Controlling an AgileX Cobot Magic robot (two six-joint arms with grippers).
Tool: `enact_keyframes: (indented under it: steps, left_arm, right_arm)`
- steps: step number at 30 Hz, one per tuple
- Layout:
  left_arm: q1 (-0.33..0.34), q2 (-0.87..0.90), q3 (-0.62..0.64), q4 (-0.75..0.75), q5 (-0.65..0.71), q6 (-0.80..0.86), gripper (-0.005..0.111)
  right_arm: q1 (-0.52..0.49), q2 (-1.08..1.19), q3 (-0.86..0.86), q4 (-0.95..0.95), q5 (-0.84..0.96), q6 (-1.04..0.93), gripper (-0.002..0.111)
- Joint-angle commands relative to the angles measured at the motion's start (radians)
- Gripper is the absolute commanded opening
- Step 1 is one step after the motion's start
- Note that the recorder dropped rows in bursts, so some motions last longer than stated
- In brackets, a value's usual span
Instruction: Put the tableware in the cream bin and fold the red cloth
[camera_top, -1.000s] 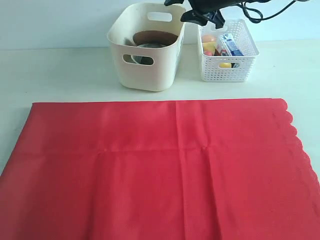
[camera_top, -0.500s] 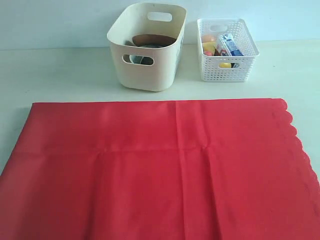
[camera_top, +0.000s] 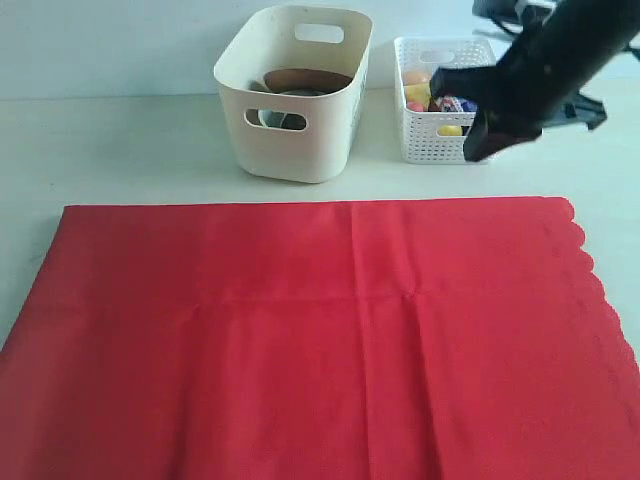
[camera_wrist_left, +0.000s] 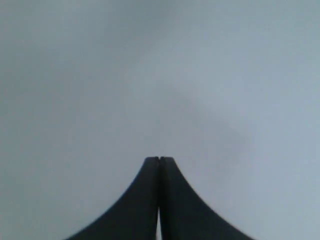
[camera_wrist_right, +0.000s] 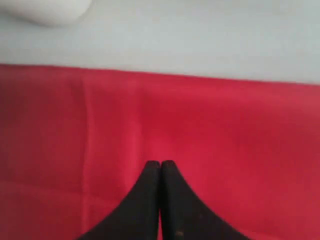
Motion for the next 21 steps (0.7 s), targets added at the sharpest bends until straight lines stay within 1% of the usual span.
enact_keyframes:
  steps: [1, 5, 8, 10, 13, 15, 19, 20, 21]
  left_arm:
    - [-0.006, 0.181, -0.132, -0.051, 0.218, 0.191, 0.002]
    - [-0.006, 0.430, -0.226, -0.038, 0.368, 0.191, 0.002]
    - [-0.006, 0.611, -0.264, 0.009, 0.477, 0.191, 0.002]
    - [-0.006, 0.693, -0.271, 0.045, 0.480, 0.189, 0.002]
    - [-0.006, 0.781, -0.271, 0.034, 0.446, 0.166, 0.002]
    - [-0.006, 0.822, -0.271, 0.025, 0.444, 0.132, 0.002]
    - [-0.006, 0.886, -0.271, 0.027, 0.416, 0.128, 0.002]
    - [-0.006, 0.895, -0.271, 0.035, 0.416, 0.137, 0.002]
    - [-0.006, 0.929, -0.271, 0.086, 0.425, 0.169, 0.002]
  right_arm:
    - [0.030, -0.027, 0.186, 0.071, -0.171, -0.082, 0.000]
    - [0.121, -0.021, 0.319, 0.078, -0.317, -0.093, 0.000]
    - [0.209, -0.021, 0.385, 0.082, -0.399, -0.091, 0.000]
    - [0.269, -0.021, 0.408, 0.085, -0.431, -0.089, 0.000]
    - [0.346, -0.021, 0.424, 0.088, -0.442, -0.089, 0.000]
    - [0.394, -0.021, 0.433, 0.088, -0.449, -0.089, 0.000]
    - [0.498, -0.021, 0.437, 0.086, -0.464, -0.089, 0.000]
    - [0.507, -0.021, 0.437, 0.086, -0.464, -0.089, 0.000]
    - [0.526, -0.021, 0.437, 0.086, -0.469, -0.089, 0.000]
